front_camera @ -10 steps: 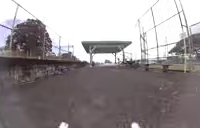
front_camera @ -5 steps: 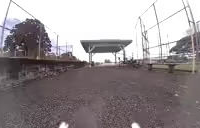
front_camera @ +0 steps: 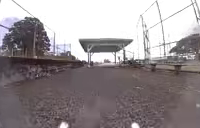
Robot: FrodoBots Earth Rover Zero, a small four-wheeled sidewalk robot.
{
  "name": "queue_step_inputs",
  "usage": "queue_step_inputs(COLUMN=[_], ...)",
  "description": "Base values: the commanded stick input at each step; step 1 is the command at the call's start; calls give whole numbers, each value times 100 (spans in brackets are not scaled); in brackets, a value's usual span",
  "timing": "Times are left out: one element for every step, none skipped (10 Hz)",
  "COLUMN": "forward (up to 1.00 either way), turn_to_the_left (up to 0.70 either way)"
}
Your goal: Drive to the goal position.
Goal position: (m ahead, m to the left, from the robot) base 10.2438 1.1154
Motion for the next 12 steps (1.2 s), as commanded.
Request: queue_step_inputs(forward=[100,100,100,100,100,100,100,100,100,100,100,100], turn_to_the_left=[0,0,0,0,0,0,0,0,0,0,0,0])
